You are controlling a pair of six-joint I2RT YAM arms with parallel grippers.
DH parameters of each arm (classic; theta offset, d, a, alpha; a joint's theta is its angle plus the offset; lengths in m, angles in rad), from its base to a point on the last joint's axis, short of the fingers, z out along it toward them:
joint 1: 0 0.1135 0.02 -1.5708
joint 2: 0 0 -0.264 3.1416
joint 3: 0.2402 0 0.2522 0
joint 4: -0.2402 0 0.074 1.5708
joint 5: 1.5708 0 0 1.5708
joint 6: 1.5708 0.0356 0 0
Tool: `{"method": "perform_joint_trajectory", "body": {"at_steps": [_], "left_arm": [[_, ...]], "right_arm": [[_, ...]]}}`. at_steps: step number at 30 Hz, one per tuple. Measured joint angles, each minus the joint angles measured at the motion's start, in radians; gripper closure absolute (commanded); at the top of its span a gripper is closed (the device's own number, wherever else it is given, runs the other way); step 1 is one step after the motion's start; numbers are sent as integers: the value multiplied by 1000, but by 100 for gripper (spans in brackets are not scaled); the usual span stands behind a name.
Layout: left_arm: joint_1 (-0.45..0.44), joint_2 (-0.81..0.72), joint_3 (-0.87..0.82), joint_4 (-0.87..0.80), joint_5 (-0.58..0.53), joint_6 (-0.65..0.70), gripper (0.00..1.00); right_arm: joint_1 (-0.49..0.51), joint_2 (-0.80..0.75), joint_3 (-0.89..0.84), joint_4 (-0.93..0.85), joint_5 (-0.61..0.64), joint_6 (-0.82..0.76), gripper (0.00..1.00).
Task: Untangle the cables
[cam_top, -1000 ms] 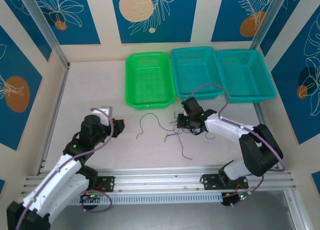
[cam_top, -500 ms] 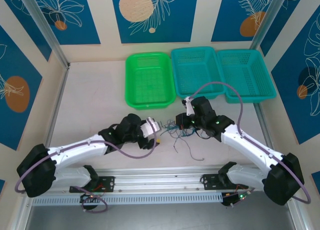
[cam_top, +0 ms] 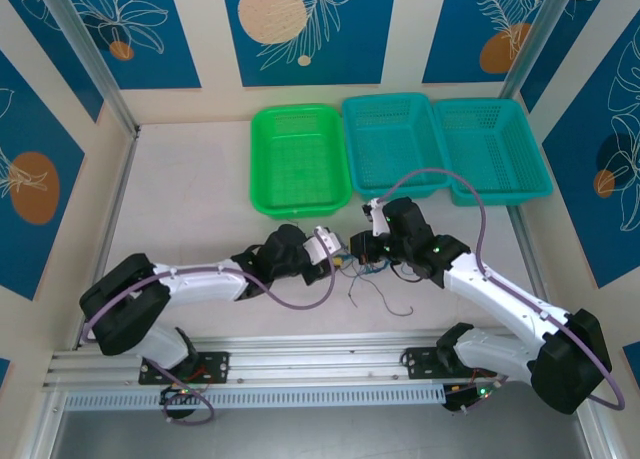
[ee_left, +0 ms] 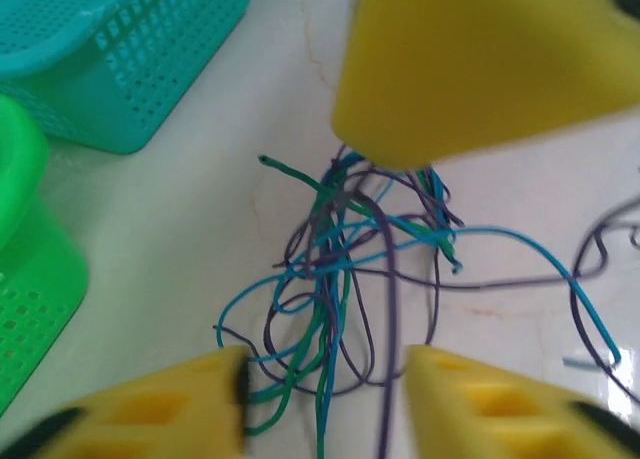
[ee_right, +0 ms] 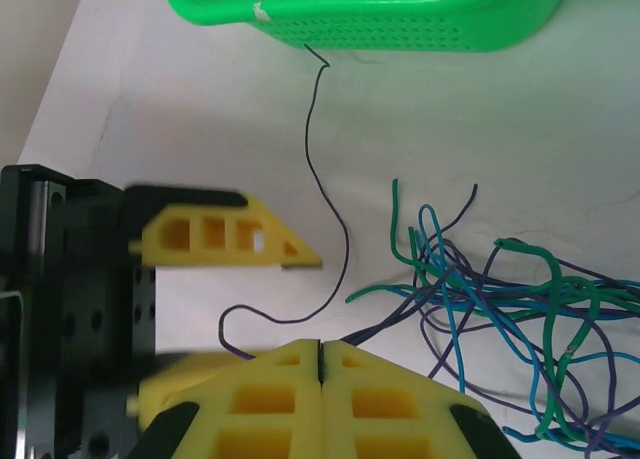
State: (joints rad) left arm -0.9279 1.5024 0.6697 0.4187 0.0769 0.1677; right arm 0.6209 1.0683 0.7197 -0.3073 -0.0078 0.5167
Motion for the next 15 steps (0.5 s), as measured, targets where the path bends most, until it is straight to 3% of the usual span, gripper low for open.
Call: {"method": "perform_joint_trajectory", "body": {"at_steps": [6, 10, 13, 15], "left_arm": [[0, -40, -9, 43, -15, -75, 100], [0, -200, -60, 35, -35, -125, 100], [1, -325, -78, -34, -111, -165, 100], [6, -385, -82, -107, -162, -189, 100]], "right_arm": [[-17, 16, -56, 26, 72, 85, 100], [-126, 86, -101, 29, 142, 178, 100], [-229, 140, -138, 28, 169, 235, 100], [-276, 150, -158, 29, 163, 253, 91]]}}
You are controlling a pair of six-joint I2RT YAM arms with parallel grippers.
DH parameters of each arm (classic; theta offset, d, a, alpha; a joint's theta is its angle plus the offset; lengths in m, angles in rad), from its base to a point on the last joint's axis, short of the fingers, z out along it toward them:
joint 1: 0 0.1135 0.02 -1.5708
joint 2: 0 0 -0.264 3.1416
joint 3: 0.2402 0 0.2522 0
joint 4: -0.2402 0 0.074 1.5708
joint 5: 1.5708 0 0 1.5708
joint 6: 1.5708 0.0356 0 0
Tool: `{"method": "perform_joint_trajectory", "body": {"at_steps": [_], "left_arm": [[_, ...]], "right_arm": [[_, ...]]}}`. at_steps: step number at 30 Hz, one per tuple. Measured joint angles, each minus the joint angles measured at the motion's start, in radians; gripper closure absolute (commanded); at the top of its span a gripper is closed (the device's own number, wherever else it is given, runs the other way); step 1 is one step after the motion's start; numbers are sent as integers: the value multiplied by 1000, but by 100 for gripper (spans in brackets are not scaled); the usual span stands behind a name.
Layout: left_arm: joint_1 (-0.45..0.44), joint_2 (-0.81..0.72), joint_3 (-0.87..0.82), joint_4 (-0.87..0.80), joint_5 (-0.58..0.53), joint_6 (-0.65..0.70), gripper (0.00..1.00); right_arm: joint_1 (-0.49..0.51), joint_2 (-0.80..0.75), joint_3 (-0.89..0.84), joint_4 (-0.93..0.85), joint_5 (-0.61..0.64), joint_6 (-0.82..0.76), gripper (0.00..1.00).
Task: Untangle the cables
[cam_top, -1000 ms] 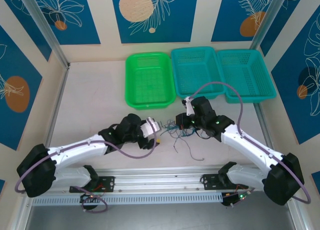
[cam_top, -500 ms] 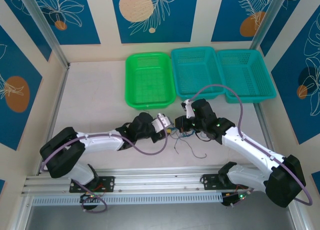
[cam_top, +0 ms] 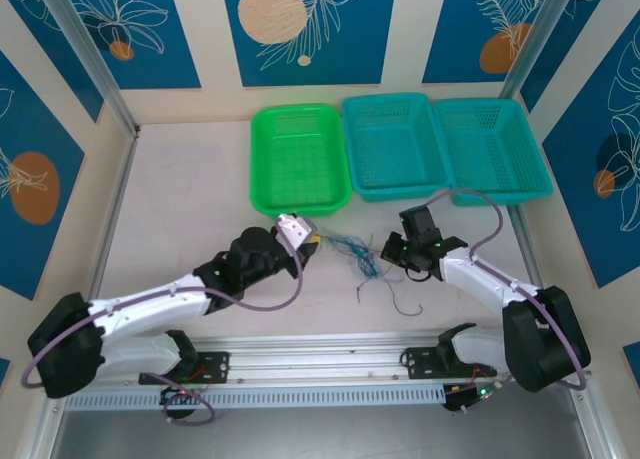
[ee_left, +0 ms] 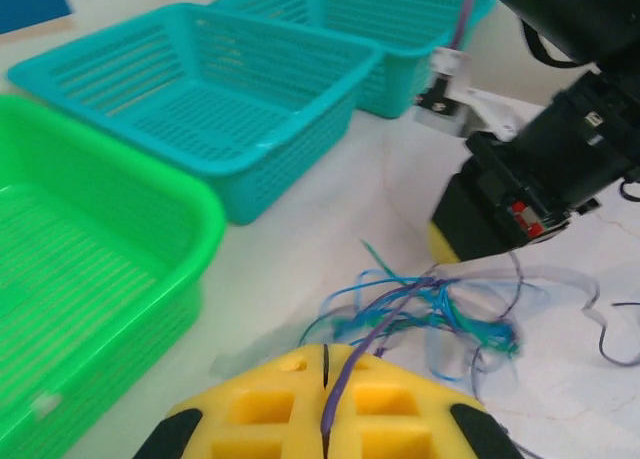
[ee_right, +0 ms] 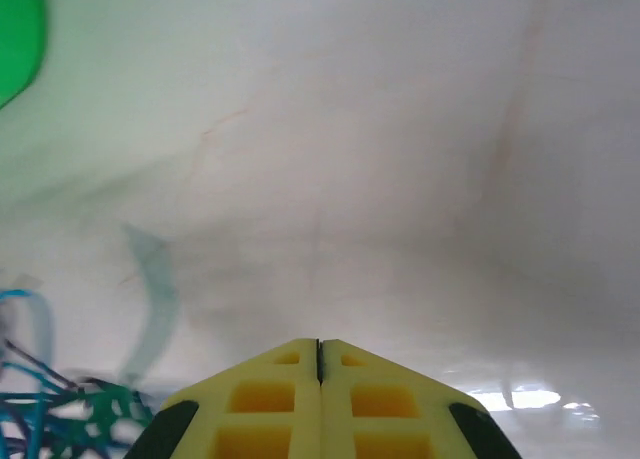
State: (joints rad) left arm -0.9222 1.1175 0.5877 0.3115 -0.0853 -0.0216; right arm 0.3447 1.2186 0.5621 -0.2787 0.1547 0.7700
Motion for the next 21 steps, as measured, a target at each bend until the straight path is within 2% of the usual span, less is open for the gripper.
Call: {"method": "perform_joint_trajectory", "body": {"at_steps": [4, 8, 12, 15, 18, 21], "left_arm": [[6, -60, -17, -112, -39, -26, 100], [8, -59, -20, -117, -35, -47, 100], [8, -30, -20, -117, -35, -59, 100], [8, -23, -20, -118, -35, -67, 100], [8, -26, -20, -120, -35, -78, 100], [8, -45, -20, -133, -27, -84, 100]], "right_arm": [[32, -19, 0, -3, 15, -33, 57], [179, -71, 25, -25, 84, -127, 32], [330, -134, 42, 27, 104, -245, 25], [433, -113, 44, 101, 106, -320, 22], [504, -14, 51, 181, 118, -379, 21], [527, 127, 97, 223, 154, -402, 21]]}}
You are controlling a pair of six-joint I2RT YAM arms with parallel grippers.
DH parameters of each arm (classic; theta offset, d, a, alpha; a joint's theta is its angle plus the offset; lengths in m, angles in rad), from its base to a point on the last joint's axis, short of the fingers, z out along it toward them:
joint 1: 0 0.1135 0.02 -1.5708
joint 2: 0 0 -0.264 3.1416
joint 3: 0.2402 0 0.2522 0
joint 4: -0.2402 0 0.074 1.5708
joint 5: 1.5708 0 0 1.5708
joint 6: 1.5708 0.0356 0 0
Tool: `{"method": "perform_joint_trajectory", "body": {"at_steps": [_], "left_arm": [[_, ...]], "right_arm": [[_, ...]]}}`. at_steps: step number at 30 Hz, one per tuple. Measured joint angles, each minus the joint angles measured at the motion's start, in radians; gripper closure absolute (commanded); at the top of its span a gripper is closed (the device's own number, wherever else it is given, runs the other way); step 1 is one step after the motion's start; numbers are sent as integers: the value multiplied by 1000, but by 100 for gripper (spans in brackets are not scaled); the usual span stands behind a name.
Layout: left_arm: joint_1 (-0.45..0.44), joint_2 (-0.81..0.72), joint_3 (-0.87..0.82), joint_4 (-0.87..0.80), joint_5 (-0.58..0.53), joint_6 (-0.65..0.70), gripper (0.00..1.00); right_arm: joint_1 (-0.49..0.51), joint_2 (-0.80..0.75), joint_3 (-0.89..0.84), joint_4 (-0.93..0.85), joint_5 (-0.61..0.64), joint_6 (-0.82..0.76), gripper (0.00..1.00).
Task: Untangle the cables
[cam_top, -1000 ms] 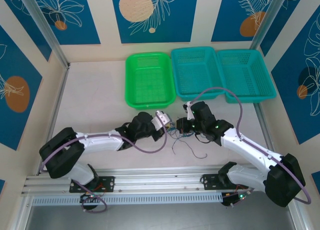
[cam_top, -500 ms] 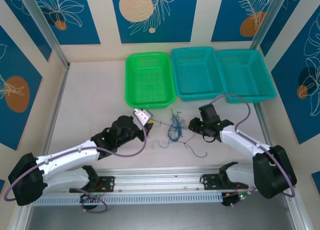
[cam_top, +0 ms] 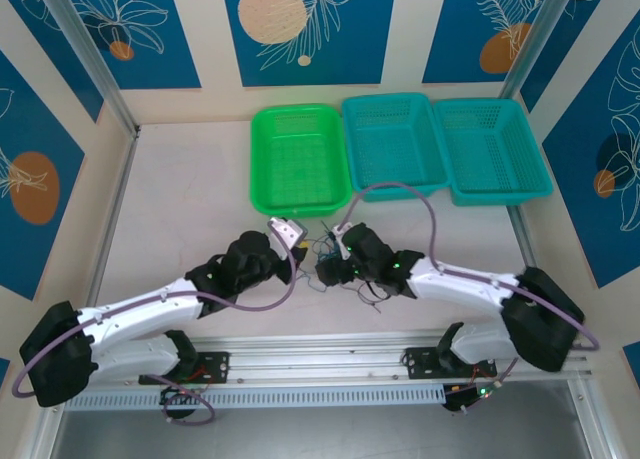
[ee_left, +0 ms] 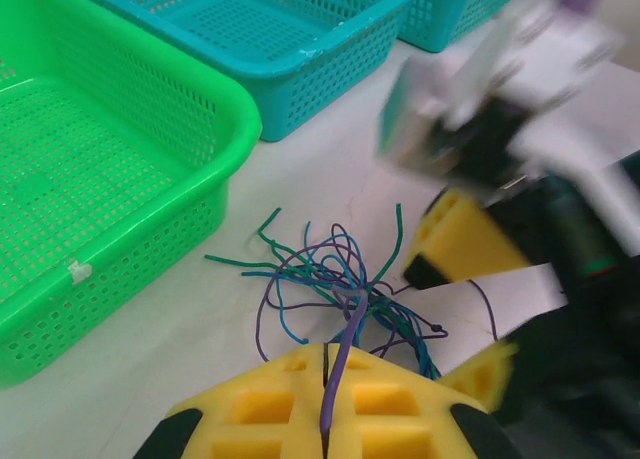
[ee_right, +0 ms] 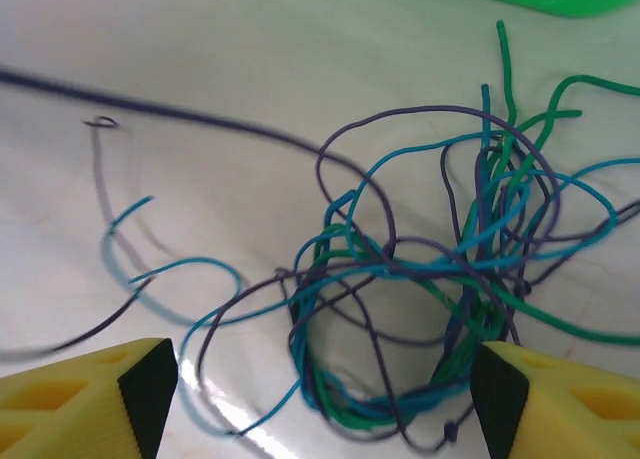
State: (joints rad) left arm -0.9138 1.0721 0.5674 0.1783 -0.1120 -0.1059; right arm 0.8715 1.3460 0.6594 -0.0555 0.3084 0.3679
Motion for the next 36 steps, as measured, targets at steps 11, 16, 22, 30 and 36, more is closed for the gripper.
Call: {"method": "perform_joint_trajectory", "body": {"at_steps": [11, 16, 22, 30, 36], "left_arm": [[0, -286, -52, -68, 55, 0, 100], [0, -486, -118, -174, -4, 8, 100], [-1, -642, -122, -334, -210, 1, 100], [2, -654, -116, -434, -378, -43, 100], [27, -629, -116, -432, -348, -61, 100]], "right_arm": [[-56, 305, 190, 17, 264, 225, 56], [-124, 241, 129, 35, 205, 324, 62], [-268, 83, -21, 75, 50, 373, 62], [-352, -8, -38, 24, -60, 369, 43], [-400, -98, -107, 66, -195, 304, 91]]}}
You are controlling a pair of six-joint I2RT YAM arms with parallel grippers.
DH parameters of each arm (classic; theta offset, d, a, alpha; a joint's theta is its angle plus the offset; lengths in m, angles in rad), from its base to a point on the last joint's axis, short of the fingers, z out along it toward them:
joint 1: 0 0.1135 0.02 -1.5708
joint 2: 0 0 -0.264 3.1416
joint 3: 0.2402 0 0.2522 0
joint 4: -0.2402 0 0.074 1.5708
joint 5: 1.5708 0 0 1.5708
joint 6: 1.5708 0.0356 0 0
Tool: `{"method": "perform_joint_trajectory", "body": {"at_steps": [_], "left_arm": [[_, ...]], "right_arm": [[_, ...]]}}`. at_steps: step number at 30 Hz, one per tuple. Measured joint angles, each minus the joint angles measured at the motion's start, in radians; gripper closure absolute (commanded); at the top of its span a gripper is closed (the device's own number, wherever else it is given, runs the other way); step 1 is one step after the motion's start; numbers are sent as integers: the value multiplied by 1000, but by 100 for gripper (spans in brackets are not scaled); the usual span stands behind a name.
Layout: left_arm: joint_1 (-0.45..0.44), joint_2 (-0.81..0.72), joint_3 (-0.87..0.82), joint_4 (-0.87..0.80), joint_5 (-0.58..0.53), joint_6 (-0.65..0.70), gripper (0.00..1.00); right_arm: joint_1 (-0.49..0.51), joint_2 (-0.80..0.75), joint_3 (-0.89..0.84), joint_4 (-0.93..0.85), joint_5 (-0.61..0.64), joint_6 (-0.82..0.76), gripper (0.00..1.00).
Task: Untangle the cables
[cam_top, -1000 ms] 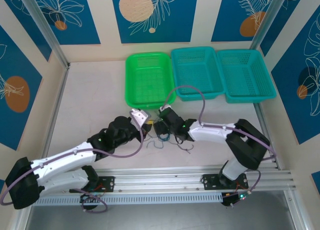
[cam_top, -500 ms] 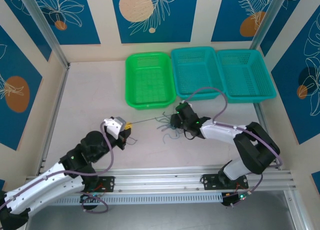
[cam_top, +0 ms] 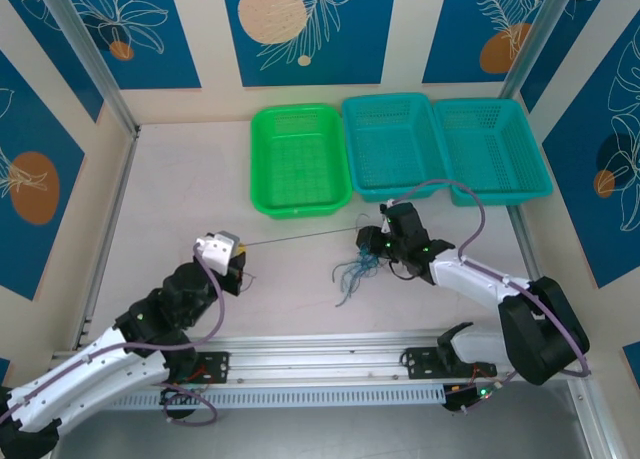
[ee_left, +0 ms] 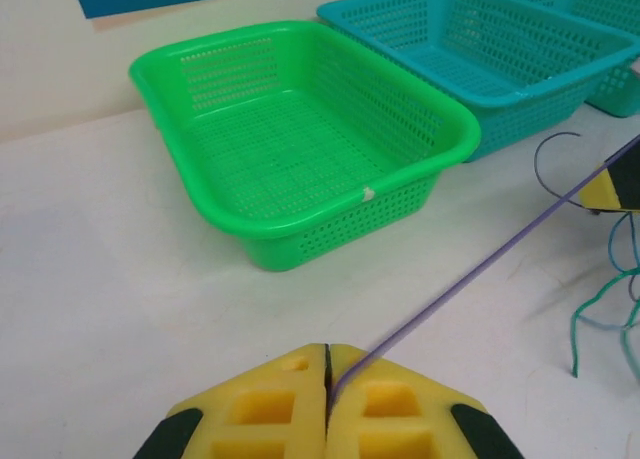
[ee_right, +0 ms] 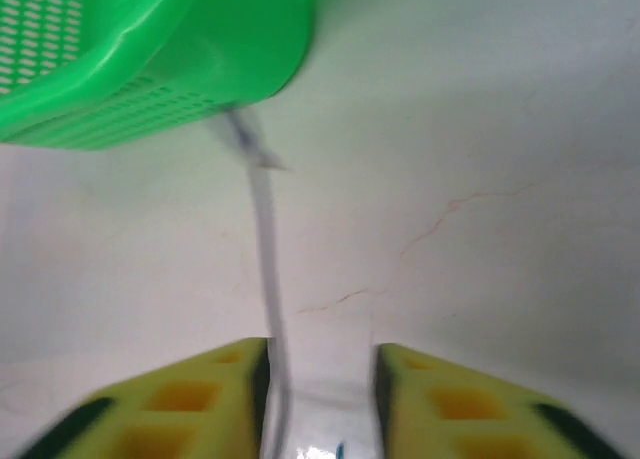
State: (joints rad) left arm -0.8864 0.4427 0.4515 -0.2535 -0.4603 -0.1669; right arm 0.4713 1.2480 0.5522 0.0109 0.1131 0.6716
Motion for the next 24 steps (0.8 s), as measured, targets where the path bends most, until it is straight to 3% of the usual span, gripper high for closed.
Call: {"method": "perform_joint_trajectory", "body": {"at_steps": [1, 3, 7, 8, 11, 15, 19, 24], "left_arm": [[11, 23, -2, 21, 23, 1, 100], [29, 84, -11, 76, 68, 0, 94], [47, 325, -29, 218, 171, -14, 45], [47, 382, -37, 241, 186, -19, 39], [47, 452, -65, 269, 208, -28, 32], [49, 415, -61, 321, 260, 30, 27], [48, 426, -6, 385, 409, 105, 26], [49, 596, 100, 477, 545, 163, 25]], "right_arm": [[-8, -3, -4, 0, -10, -10, 98], [-16, -3, -4, -6, -7, -28, 100], [-14, -3, 7, -57, 15, -93, 100], [-6, -3, 17, -73, 15, -113, 100], [14, -11, 55, -116, 14, -170, 100], [43, -35, 103, -174, 18, -230, 100], [82, -54, 140, -211, -15, -301, 100], [137, -62, 187, -267, -56, -359, 100]]}}
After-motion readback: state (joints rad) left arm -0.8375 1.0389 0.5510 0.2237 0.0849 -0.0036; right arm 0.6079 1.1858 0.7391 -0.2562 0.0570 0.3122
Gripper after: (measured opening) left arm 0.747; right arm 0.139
